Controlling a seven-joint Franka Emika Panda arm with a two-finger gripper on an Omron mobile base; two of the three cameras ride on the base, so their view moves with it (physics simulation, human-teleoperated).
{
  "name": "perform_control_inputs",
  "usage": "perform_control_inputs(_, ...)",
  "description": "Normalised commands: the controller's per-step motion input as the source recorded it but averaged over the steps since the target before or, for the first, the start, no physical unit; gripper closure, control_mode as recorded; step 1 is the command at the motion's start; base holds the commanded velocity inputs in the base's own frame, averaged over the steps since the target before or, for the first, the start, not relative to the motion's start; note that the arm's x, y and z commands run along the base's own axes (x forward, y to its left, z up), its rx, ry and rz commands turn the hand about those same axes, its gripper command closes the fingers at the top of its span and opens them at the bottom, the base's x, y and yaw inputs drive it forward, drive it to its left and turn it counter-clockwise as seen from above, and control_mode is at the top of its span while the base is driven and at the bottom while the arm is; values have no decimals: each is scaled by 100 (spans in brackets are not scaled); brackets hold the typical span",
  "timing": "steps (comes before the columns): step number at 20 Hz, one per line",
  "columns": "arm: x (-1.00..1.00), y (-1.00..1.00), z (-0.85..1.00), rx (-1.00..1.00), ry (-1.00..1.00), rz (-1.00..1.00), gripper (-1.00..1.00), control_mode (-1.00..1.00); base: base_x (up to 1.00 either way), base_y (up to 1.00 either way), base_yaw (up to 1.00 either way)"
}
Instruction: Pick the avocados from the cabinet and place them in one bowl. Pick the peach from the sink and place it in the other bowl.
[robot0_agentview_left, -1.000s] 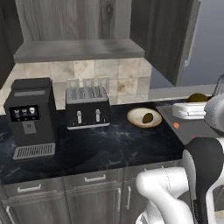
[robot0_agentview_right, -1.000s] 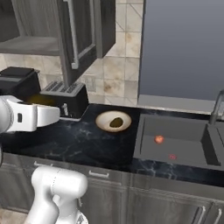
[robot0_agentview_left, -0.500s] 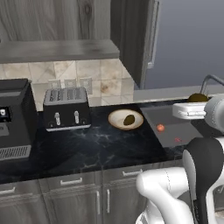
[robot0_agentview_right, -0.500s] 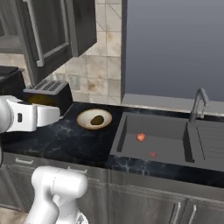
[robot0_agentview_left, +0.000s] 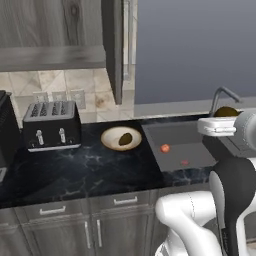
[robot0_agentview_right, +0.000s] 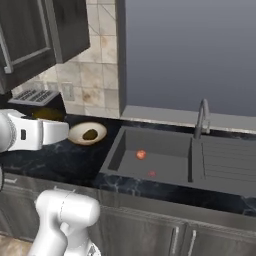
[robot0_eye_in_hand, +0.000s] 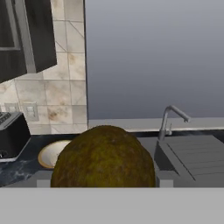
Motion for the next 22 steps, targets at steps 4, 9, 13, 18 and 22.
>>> perform_control_inputs(4,0,0,0,0,0,0,100,100,4,-39,3)
perform_control_inputs(9,0,0,0,0,0,0,100,100,35,-19,4)
perform_control_inputs(13,0,0,0,0,0,0,100,100,57,-20,8)
perform_control_inputs(18,0,0,0,0,0,0,100,100,35,-35,10)
perform_control_inputs(22,0,0,0,0,0,0,100,100,20,-26,5)
